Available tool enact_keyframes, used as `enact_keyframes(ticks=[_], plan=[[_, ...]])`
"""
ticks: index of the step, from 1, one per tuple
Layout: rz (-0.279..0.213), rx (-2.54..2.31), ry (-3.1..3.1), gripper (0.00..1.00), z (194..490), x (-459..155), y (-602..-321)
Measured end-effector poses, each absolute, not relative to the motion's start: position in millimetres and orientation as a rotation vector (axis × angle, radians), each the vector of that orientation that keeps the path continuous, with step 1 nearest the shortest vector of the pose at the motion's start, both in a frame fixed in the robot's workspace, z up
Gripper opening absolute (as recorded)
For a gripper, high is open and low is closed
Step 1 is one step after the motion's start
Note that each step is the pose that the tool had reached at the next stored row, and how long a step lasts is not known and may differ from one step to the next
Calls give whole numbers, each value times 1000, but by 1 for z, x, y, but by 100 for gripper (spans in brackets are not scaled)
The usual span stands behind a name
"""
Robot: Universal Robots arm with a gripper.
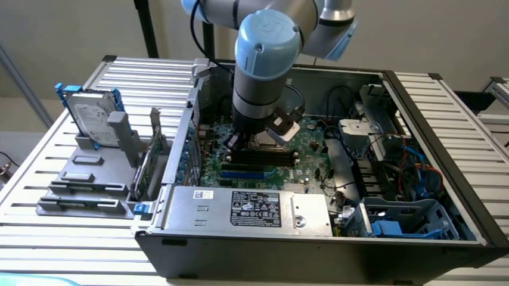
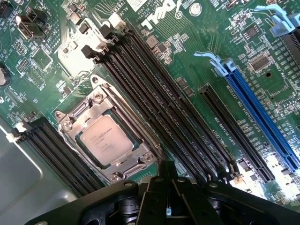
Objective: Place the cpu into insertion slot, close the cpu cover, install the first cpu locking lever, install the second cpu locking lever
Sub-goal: 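Install the second cpu locking lever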
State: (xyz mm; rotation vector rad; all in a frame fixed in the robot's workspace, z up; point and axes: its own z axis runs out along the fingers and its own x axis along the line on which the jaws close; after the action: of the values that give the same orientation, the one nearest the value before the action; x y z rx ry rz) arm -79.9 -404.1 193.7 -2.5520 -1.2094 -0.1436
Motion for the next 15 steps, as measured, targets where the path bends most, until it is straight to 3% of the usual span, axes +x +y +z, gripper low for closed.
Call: enact_keyframes(ticks=[15], plan=[[-146,-2587,-1230,11,193,-81,-402]])
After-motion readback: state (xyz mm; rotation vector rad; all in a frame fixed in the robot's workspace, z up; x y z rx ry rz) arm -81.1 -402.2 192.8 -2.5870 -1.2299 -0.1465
